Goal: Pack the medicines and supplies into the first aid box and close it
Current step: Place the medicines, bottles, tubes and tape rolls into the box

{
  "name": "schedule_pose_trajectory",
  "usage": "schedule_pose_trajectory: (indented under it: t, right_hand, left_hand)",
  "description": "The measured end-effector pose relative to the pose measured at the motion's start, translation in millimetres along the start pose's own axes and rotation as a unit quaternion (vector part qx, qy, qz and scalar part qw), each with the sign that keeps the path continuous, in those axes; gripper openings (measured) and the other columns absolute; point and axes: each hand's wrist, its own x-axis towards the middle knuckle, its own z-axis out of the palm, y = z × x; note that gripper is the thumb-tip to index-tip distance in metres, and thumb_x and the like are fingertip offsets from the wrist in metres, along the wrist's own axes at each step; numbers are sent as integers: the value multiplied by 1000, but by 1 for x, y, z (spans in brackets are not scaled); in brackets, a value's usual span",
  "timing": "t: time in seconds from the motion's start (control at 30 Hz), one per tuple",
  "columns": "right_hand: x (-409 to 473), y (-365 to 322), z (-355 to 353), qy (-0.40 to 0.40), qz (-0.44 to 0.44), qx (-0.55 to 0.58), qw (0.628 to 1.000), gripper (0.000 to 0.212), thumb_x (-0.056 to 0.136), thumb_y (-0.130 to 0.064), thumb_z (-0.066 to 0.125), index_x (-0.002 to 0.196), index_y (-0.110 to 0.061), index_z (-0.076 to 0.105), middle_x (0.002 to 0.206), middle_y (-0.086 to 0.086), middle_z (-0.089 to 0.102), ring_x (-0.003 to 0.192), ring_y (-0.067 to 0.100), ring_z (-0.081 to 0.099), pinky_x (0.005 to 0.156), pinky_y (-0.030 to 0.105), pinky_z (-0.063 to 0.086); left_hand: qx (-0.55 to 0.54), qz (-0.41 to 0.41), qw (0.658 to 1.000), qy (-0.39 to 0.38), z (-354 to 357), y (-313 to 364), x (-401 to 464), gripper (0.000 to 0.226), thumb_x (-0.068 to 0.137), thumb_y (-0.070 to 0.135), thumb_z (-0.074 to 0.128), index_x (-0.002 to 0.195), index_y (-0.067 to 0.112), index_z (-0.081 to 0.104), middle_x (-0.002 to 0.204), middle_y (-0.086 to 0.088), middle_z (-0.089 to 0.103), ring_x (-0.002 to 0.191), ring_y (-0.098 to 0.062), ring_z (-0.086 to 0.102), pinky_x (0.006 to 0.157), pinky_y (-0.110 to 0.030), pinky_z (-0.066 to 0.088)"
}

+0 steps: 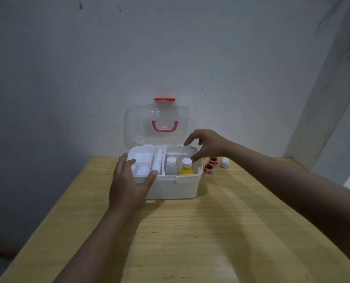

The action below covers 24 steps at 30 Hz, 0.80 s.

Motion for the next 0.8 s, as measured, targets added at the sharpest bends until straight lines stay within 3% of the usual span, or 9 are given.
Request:
schedule_pose_trajectory:
  t: [0.13, 0.23, 0.4, 0.6, 0.8]
  right_hand:
    - [-10, 22, -15, 106, 32, 89, 990, 37, 68, -38, 79, 99, -19, 71, 105, -6, 68, 80, 2, 61, 68, 14, 47]
    - [-21, 49, -15, 161, 83, 117, 977, 25, 76, -34, 74, 93, -15, 73, 98, -3, 72, 63, -7, 59, 61, 12, 46]
    - [-35, 82, 10, 92, 123, 47, 987, 24, 77, -26, 74, 99, -17, 72, 104, -1, 70, 70, -8, 53, 75, 20, 41]
    - [-33, 83, 45, 12, 117, 16, 993, 28, 76, -30, 71, 102, -22, 72, 96, -8, 62, 92, 6, 54, 81, 22, 41]
    - [-30, 92, 62, 56, 144, 6, 988, 26, 75, -38, 70, 98, -26, 71, 97, 0, 52, 87, 9, 58, 79, 29, 50]
  left_hand:
    - [2, 2, 1000, 2, 0, 1, 0, 67, 74, 51, 69, 125, 11, 51, 151, -6, 35, 139, -24, 32, 101, -41, 39]
    - [4, 4, 1000, 2, 1, 0, 0, 66, 74, 50, 70, 125, 11, 52, 151, -7, 36, 138, -25, 33, 101, -42, 39]
    - [12, 8, 1000, 8, 3, -1, 1, 65, 74, 45, 72, 124, 9, 52, 151, -7, 36, 139, -24, 33, 102, -41, 38]
    - [12, 6, 1000, 9, 3, 1, -1, 65, 74, 45, 72, 125, 9, 52, 150, -8, 37, 138, -25, 33, 102, -44, 40]
    - [16, 6, 1000, 13, 3, 2, 0, 66, 74, 46, 71, 125, 9, 52, 150, -8, 38, 137, -27, 36, 100, -46, 41]
